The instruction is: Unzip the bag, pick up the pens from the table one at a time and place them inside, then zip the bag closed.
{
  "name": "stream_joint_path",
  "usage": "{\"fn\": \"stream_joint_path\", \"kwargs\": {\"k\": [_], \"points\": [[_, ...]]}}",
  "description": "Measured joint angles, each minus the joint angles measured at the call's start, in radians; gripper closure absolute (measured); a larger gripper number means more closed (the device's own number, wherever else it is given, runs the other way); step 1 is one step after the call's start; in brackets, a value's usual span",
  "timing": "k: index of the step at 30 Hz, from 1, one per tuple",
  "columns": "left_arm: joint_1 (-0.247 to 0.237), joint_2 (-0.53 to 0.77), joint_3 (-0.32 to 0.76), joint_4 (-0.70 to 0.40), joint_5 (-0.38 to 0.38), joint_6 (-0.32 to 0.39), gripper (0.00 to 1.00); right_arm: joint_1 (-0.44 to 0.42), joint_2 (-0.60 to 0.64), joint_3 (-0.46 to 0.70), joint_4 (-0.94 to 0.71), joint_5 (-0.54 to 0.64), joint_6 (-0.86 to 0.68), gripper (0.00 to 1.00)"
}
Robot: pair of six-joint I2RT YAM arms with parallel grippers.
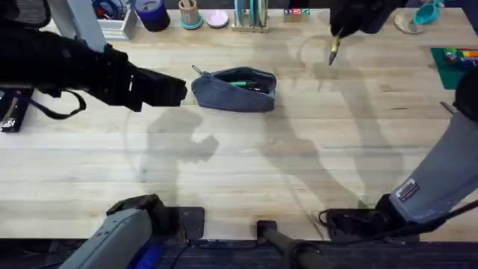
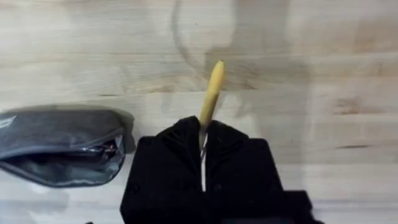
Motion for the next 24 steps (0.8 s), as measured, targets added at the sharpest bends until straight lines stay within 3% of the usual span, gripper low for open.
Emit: {"fn": "stream_joint_path", "kwargs": {"k": [5,24], "points": [[0.0,0.0,0.0,0.0,0.0,0.0,0.005,0.002,-0.004,0.084,-0.048,-0.028,-0.077,0.97],[0.0,0.0,0.0,-0.001,0.0,0.0,0.005,0.006,-0.085,0.086,-0.106,-0.158,-0.263,0.968]]}}
